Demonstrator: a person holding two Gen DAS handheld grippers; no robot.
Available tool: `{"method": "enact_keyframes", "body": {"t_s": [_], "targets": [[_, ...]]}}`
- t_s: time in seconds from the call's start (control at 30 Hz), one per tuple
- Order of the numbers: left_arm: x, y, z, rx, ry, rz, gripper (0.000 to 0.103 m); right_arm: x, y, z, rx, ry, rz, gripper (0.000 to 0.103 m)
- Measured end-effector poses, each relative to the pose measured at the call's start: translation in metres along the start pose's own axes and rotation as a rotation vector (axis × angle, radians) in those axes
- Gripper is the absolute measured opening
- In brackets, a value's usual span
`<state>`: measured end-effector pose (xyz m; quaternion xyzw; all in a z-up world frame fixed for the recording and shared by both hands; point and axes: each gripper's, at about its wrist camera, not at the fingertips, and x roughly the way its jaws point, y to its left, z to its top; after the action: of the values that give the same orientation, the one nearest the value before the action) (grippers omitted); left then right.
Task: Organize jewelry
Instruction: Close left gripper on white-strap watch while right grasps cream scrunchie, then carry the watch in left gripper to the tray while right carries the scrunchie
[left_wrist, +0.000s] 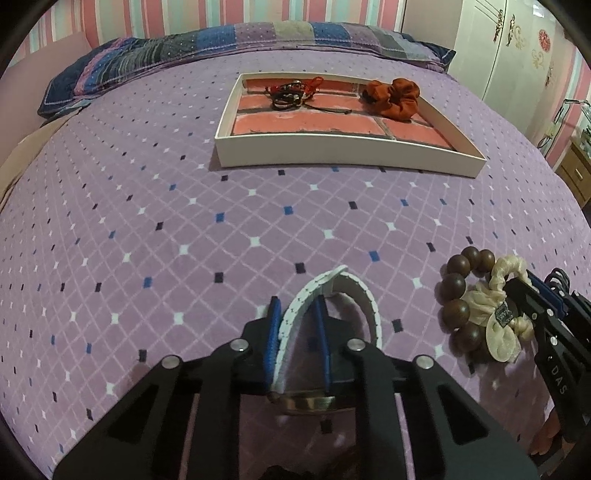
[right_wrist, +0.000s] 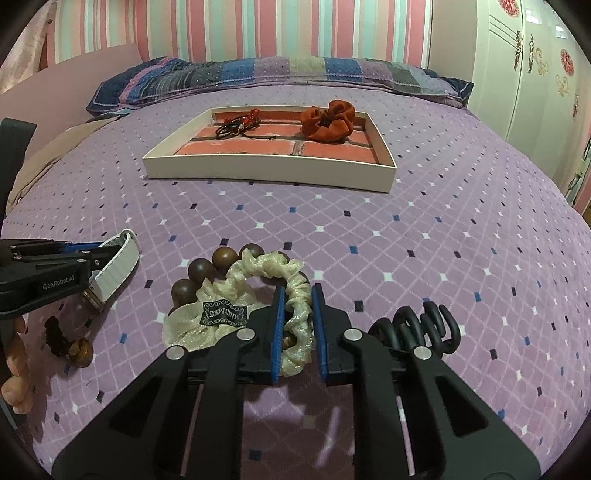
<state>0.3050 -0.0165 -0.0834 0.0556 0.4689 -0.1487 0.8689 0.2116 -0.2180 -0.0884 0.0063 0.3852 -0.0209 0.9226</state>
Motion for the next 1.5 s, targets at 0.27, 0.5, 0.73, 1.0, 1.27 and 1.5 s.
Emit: {"method": "enact_keyframes", "body": {"t_s": [0.27,0.5,0.73,1.0,1.27,1.5], "targets": [[-0.013,0.002,-0.001,-0.023,-0.038,0.004,0.010,-0.007,-0.001,0.003,-0.003,-0.034,0.020,0.008],[-0.023,0.002,-0.003,-0.025,-0.065,0.001,0.009,-0.007,-0.001,0.003,0.007,-0.044,0.032,0.007],[-0.032,0.000,0.002,-0.033,-0.093,-0.007,0.009,-0.017,-0.005,0.010,0.023,-0.092,0.051,0.007],[-0.042,-0.002,0.023,-0.039,-0.144,-0.012,0.009,-0.022,-0.013,0.036,0.045,-0.138,0.076,0.007],[-0.048,-0.003,0.062,-0.048,-0.196,-0.004,0.009,-0.018,-0.021,0.074,0.060,-0.179,0.084,0.007],[-0.043,-0.007,0.106,-0.044,-0.228,-0.004,0.009,0.001,-0.034,0.115,0.071,-0.193,0.072,0.007]]}}
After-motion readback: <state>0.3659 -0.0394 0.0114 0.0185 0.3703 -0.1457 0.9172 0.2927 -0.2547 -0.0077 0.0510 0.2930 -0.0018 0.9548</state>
